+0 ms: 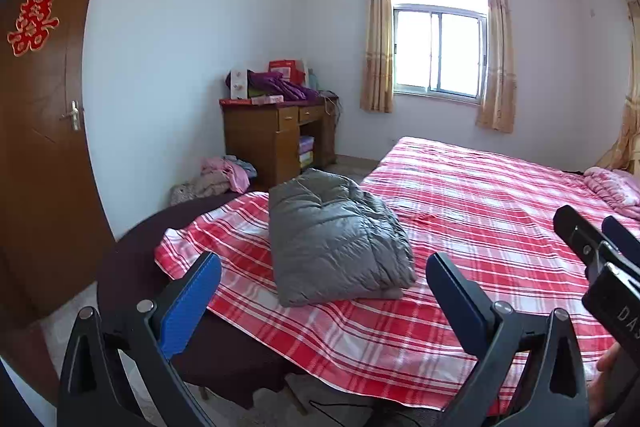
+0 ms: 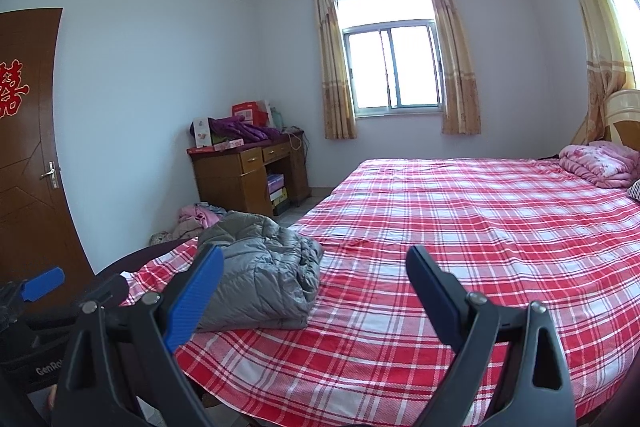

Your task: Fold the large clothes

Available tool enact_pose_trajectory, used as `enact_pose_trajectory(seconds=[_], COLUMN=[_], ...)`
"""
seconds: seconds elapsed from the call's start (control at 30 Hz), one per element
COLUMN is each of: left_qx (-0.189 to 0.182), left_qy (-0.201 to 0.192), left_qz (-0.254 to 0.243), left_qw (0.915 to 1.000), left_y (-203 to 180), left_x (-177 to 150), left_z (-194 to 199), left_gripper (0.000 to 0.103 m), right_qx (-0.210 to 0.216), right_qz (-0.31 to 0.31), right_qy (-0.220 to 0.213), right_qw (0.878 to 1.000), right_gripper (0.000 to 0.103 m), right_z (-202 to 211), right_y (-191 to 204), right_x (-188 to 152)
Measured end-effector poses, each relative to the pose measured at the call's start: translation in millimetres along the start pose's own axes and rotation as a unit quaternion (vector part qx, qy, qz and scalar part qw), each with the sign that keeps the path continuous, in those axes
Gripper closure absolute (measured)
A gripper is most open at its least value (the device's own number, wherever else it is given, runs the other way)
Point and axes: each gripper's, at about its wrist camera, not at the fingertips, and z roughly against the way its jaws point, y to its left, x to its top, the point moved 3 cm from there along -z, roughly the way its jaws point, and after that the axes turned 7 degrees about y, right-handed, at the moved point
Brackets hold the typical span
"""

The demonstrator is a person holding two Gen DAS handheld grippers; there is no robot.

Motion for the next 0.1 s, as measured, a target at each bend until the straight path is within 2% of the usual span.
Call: enact_pose_trajectory(seconds=[0.1], left_qx=[0.025], left_qy=[-0.006], left_qz=[-0.011], left_qw=[0.9996], left_y=[-2.5], left_x=[0.1], left_z=[0.6], left_gripper=[0.001], right_qx=[0.0], right_qz=[0.0], right_qy=[0.0], right_qw=[1.0], right_gripper=[0.009], right_z=[0.1], right_y=[-0.5], right_x=[0.2])
